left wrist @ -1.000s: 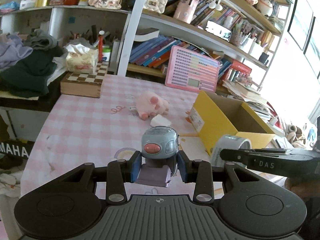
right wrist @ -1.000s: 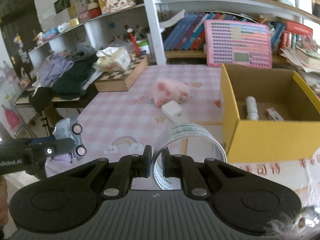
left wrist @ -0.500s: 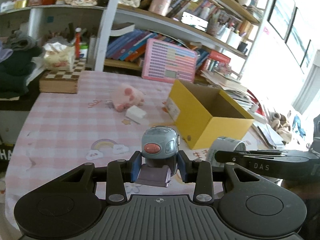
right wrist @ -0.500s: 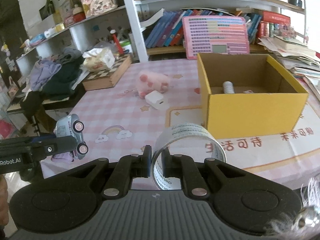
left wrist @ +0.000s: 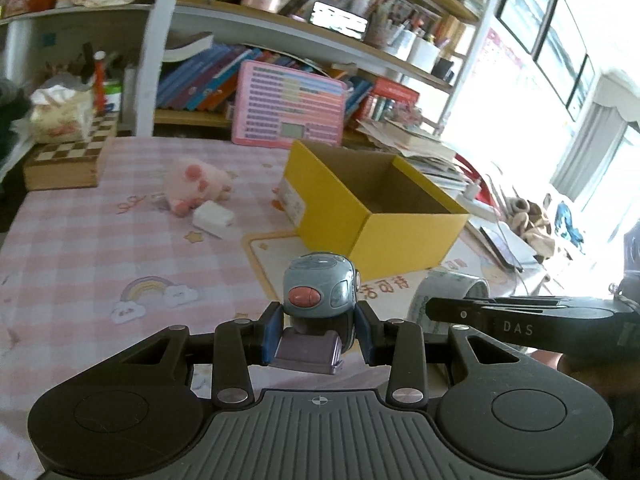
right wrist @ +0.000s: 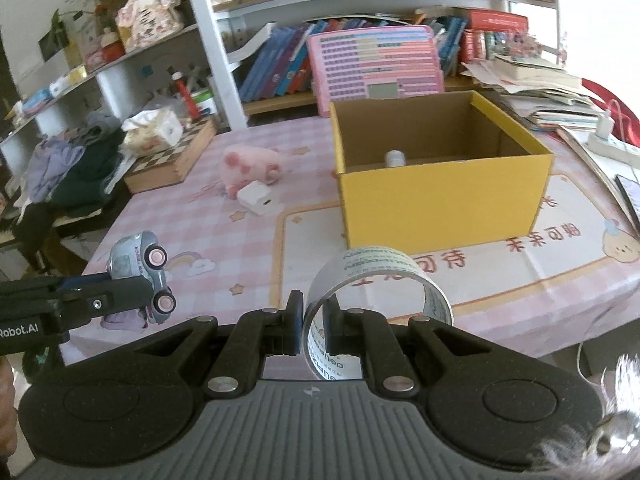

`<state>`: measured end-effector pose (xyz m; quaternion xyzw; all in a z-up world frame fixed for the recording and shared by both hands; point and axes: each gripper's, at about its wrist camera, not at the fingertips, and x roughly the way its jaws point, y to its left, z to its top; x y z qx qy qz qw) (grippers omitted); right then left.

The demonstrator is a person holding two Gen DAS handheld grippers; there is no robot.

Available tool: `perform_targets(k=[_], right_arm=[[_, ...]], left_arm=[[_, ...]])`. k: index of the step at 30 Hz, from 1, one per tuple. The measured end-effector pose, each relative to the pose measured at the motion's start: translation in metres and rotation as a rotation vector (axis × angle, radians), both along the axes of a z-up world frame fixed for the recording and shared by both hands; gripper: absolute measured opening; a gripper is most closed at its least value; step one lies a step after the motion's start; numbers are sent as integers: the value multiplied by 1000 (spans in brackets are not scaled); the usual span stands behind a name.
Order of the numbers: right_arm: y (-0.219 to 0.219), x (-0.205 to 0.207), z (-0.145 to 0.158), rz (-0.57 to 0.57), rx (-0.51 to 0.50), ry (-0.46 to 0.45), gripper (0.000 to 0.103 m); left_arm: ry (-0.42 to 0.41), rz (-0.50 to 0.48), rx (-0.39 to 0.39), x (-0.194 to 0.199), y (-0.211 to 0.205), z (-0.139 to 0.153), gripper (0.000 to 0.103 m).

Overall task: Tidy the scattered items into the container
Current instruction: 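Lift the toy car and tape roll and carry them over the yellow box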

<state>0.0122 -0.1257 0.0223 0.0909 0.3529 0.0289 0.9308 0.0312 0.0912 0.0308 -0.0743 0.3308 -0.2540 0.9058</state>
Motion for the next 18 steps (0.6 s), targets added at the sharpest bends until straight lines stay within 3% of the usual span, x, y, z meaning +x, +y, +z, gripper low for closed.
perform_targets(k=[18], right_arm=[[-70, 2, 1, -113, 7, 9, 10]], left_arm=[[5, -132, 12, 29, -73, -1, 37]])
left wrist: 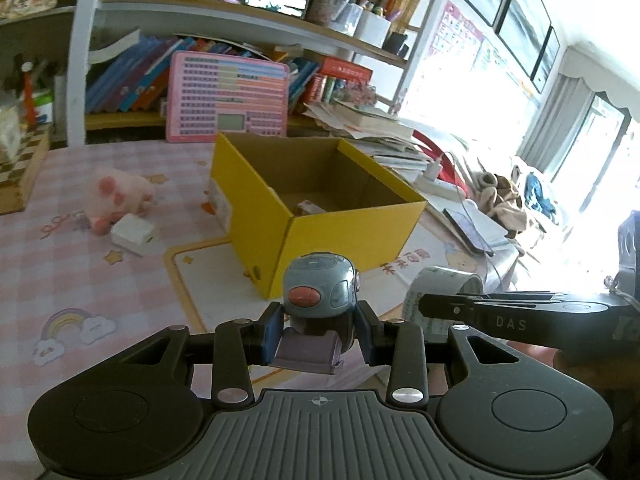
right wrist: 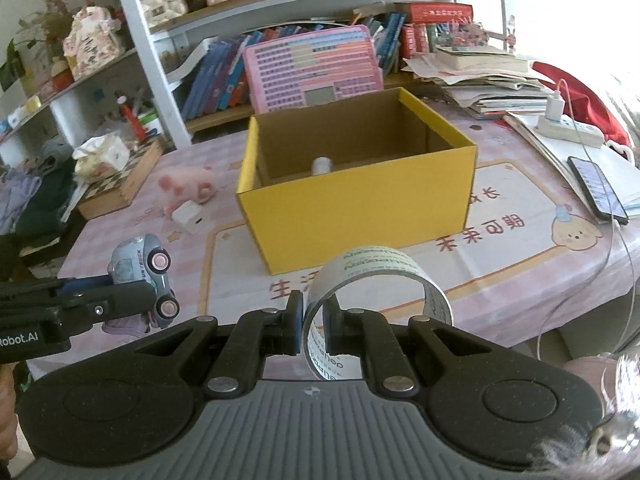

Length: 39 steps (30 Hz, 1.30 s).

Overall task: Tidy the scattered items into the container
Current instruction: 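Lift the toy car and tape roll and carry them over the yellow box, then lower the toy car and tape roll into the box and open both tools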

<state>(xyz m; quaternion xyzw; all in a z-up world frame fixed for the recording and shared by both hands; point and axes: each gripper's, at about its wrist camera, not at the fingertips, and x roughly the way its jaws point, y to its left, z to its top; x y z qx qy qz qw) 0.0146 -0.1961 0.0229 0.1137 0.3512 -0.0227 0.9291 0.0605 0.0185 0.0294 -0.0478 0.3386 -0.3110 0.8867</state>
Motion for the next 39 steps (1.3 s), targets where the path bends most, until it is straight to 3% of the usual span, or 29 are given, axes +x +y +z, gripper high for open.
perform_targets(k=[10, 31, 39], right_arm=[[-31, 21, 5, 11, -10, -23, 10], [-75, 114, 55, 222, -134, -288, 10], [-86, 164, 39, 341, -108, -217, 10]], left_arm=[[-18, -9, 13, 19, -31, 5, 37], [-163, 113, 12, 87, -85, 42, 37], [-123, 174, 83, 120, -104, 29, 37]])
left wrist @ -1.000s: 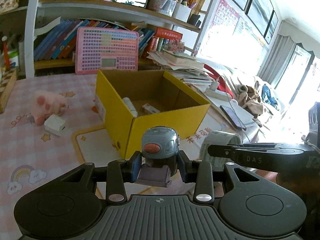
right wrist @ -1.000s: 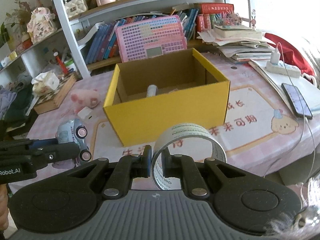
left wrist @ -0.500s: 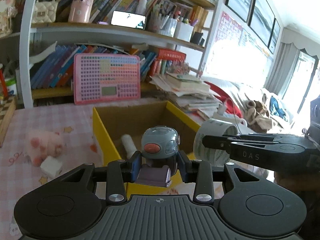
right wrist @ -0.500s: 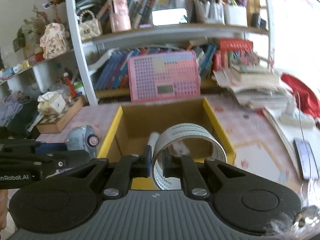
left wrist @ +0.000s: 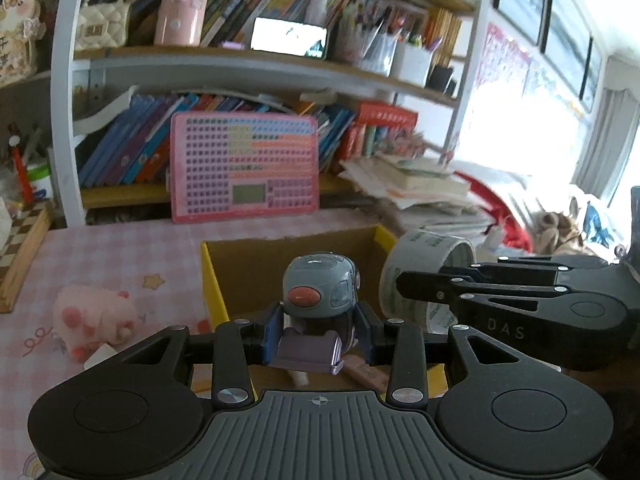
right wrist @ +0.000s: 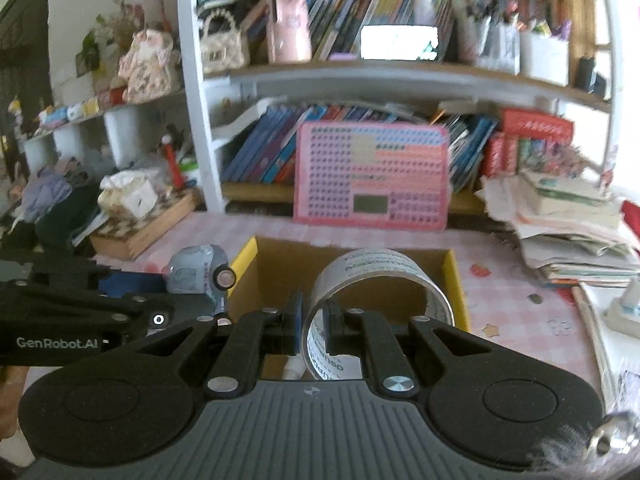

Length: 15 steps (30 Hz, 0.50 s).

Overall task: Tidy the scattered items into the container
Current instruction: 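Lower the toy car and tape roll into the box and open both tools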

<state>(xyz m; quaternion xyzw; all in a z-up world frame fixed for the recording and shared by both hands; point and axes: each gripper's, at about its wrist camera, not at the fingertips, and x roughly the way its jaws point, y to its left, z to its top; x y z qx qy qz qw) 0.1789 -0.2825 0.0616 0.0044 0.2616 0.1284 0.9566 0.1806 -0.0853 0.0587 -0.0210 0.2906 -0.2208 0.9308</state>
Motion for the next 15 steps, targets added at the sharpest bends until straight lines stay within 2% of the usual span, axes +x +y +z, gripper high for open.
perform_targets(k=[6, 11, 15], right_arm=[[-3, 32, -22, 76, 10, 114, 10], [-8, 52, -41, 111, 24, 214, 10], [-11, 59, -50, 137, 30, 256, 10]], left_arm=[[61, 2, 83, 18, -19, -18, 37], [113, 20, 109, 29, -26, -30, 37], [135, 31, 131, 33, -31, -36, 37]])
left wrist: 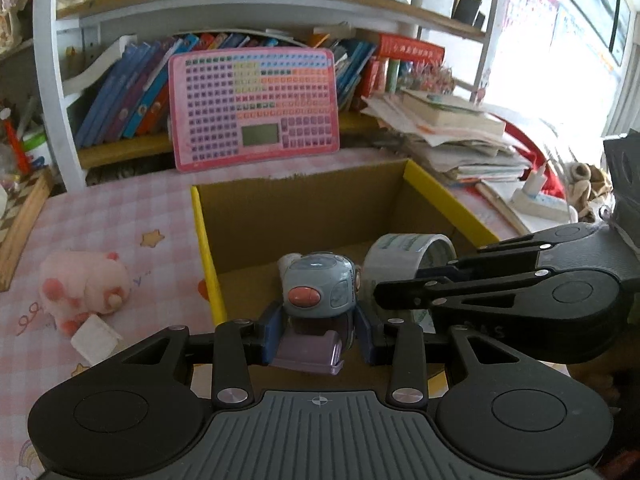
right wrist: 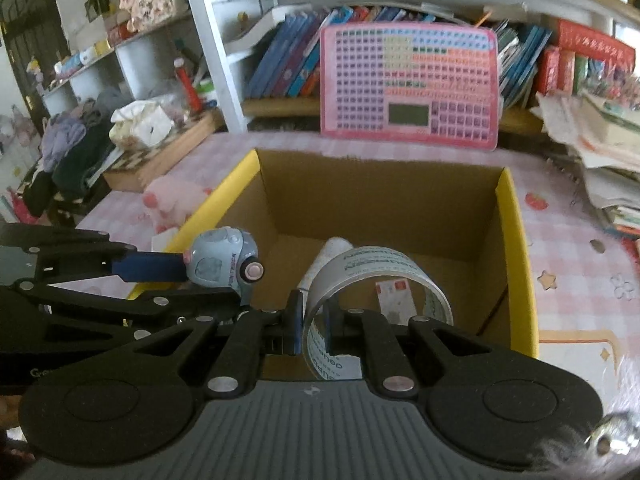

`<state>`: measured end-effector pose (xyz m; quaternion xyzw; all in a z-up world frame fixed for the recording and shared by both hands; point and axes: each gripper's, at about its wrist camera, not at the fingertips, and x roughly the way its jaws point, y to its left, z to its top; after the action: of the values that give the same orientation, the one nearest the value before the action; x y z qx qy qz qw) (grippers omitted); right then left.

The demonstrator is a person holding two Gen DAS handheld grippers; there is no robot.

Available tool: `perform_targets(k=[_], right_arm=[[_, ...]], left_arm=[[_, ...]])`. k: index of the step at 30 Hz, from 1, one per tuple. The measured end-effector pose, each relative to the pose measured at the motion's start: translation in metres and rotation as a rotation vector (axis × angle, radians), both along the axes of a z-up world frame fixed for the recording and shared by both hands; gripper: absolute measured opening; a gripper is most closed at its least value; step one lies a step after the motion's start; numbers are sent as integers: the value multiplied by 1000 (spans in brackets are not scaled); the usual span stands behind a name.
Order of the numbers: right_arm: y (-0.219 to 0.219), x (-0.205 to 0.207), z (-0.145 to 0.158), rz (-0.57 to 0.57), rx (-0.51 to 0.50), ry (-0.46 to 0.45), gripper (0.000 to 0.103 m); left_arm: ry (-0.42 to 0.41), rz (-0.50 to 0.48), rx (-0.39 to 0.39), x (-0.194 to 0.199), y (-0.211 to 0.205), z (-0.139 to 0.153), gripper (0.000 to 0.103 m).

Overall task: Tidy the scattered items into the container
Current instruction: 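Lower the toy car and tape roll into the box and open both tools, then withdraw both tools from the box toward the plush pig and white cube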

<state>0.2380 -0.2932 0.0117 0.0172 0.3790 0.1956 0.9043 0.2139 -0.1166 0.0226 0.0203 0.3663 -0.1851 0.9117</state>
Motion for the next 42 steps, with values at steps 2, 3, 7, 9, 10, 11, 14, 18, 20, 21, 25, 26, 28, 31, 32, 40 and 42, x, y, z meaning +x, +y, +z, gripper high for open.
perform_targets(k=[2, 3, 7, 9, 10, 11, 14, 18, 20, 21, 25, 26, 28, 31, 32, 40, 42], right_arm=[[-1, 3, -4, 13, 5, 19, 10], [-1, 4, -6, 18, 8, 29, 10], [-3, 7, -12, 34, 14, 57, 10], [-4, 7, -12, 41, 16, 58, 11], [-3, 6, -12, 42, 11, 53, 15], [-3, 6, -12, 40, 6, 50, 16], [-7, 4, -10, 19, 8, 42, 26], [-11, -2, -6, 5, 21, 11, 34], [-12, -6, -3, -3, 22, -10, 37], [-13, -8, -1, -7, 23, -21, 38], [-14, -17, 3, -18, 27, -43, 41], [-14, -19, 4, -19, 28, -46, 41], [-13, -24, 5, -22, 28, -53, 43], [-12, -31, 7, -23, 24, -61, 44], [-11, -33, 7, -24, 22, -62, 44], [-3, -54, 14, -51, 2, -89, 52], [-1, -61, 15, -69, -4, -95, 54]], left_arm=[[13, 5, 9, 1, -2, -3, 37], [20, 9, 13, 2, -3, -4, 37], [38, 27, 23, 3, -4, -8, 37], [29, 39, 26, 2, -4, -7, 37], [17, 45, 31, 1, -4, -6, 38], [11, 49, 36, 0, -5, -5, 39], [-2, 68, 31, -3, -3, -3, 45], [-36, 96, 23, -11, 0, 2, 53], [-56, 107, 18, -15, 1, 5, 58], [-67, 111, 17, -18, 1, 6, 59], [-96, 123, 17, -28, 2, 10, 68], [-101, 124, 16, -30, 2, 10, 69], [-109, 127, 15, -34, 3, 11, 70], [-115, 131, 11, -41, 5, 12, 72], [-118, 132, 9, -43, 6, 12, 72], [-137, 125, -3, -58, 14, 15, 74], [-140, 113, -4, -61, 15, 16, 74]])
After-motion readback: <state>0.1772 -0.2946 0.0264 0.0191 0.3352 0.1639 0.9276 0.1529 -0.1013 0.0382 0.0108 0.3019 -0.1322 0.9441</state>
